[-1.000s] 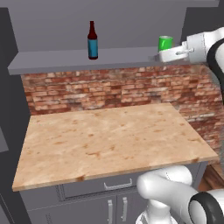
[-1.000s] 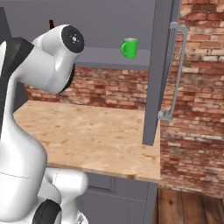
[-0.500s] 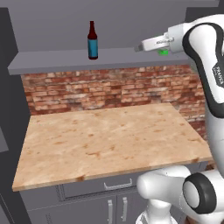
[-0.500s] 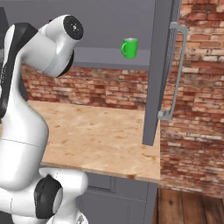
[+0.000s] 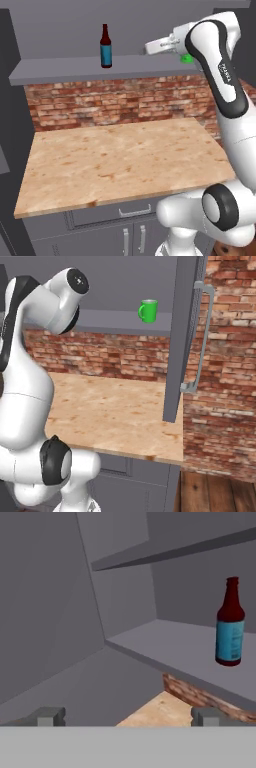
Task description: Open the cabinet directly in front. Then move the beer and the mug to the dining counter with the jar on it.
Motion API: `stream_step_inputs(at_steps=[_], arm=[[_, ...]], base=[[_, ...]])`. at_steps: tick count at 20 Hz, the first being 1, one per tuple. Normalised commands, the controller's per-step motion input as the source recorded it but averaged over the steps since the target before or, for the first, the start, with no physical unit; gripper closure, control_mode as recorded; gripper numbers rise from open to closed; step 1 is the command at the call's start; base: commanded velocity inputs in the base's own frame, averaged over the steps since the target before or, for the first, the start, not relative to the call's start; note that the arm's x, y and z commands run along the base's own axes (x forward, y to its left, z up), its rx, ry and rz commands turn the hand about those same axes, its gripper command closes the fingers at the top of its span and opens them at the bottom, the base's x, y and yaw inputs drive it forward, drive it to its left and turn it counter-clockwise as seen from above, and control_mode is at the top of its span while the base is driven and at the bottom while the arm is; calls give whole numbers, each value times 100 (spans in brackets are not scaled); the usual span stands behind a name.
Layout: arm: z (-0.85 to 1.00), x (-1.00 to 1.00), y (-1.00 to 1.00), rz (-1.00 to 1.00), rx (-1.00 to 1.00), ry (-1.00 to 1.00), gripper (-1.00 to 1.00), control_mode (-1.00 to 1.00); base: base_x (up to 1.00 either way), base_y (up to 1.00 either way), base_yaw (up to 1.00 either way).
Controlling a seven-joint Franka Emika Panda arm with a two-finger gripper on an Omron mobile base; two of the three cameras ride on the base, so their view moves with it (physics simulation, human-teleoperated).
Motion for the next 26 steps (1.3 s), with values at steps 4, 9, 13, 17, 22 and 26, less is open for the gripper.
stream_step_inputs(at_steps=[4,9,13,17,22,26], arm=[[0,34,0,0,0,0,-100,-100],[0,37,6,0,0,0,-100,-100],[0,49,18,0,0,0,-100,-100],[0,50,14,-1,0,0,-100,-100],[0,51,16,0,-1,0,-100,-100],[0,43,18,0,-1,1,-100,-100]], base=[[0,0,0],[0,0,0],[0,0,0],[0,0,0],[0,0,0],[0,0,0]])
